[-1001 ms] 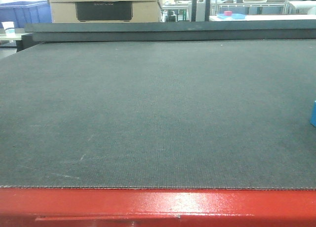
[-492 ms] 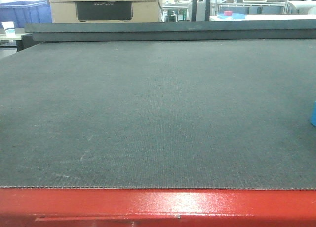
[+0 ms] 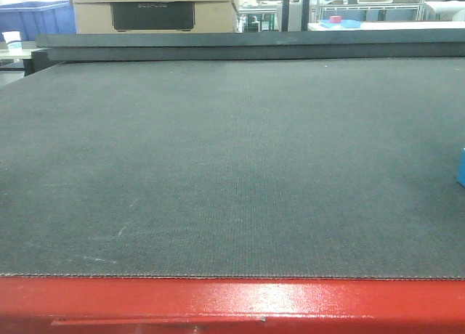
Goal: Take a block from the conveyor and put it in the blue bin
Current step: 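Center left gripper over green block, right gripper around light-blue block, then close left gripper on green block and right gripper on blue block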
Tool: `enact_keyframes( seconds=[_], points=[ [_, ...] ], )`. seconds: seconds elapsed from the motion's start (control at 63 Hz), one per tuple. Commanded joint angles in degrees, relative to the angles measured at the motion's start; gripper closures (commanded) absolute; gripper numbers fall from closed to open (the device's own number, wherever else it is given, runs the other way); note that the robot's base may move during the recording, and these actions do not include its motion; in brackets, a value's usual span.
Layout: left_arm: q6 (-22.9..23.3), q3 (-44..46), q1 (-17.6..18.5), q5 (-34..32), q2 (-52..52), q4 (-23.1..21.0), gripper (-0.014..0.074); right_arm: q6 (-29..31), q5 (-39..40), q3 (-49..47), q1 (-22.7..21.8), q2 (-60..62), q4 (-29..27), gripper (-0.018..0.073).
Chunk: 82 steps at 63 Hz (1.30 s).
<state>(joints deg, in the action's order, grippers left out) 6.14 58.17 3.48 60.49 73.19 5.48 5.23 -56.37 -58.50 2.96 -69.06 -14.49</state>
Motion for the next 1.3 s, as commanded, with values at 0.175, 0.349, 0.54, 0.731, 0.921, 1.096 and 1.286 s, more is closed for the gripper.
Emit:
enact_keyframes(
  seconds=[0.175, 0.349, 0.54, 0.731, 0.921, 1.096, 1.286],
  points=[
    [0.53, 0.41, 0.14, -0.53, -0.04, -3.32, 0.0707, -3.82, -5.6, -7.26, 4.63, -6.68, 6.4, 0.0706],
    [0.53, 0.41, 0.14, -0.53, -0.04, -3.32, 0.0707, -4.46, -6.6, -8.03, 4.78, -12.29, 10.26, 0.0706],
    [0.53, 0.41, 0.14, -1.58, -0.04, -3.32, 0.0707, -4.45, -5.96, -8.03, 4.78, -16.38, 10.76, 0.0661],
    [0.53, 0.41, 0.14, -2.93, -0.04, -3.32, 0.0707, -4.45, -4.27, -8.03, 4.78, -17.56, 10.76, 0.0342],
    [0.53, 0.41, 0.14, -3.52, -0.04, -3.32, 0.0707, -4.45, -2.73, -8.03, 4.78, -21.63, 10.12, 0.0263],
    [0.53, 0.41, 0.14, -4.2, -0.04, -3.32, 0.0707, -4.45, -1.12, -8.03, 4.78, -26.93, 10.12, 0.0263],
    [0.53, 0.41, 0.14, -4.72, 0.04, -3.32, 0.0707, -4.45, 0.25, -8.03, 4.78, -29.47, 9.91, 0.0262]
  ],
)
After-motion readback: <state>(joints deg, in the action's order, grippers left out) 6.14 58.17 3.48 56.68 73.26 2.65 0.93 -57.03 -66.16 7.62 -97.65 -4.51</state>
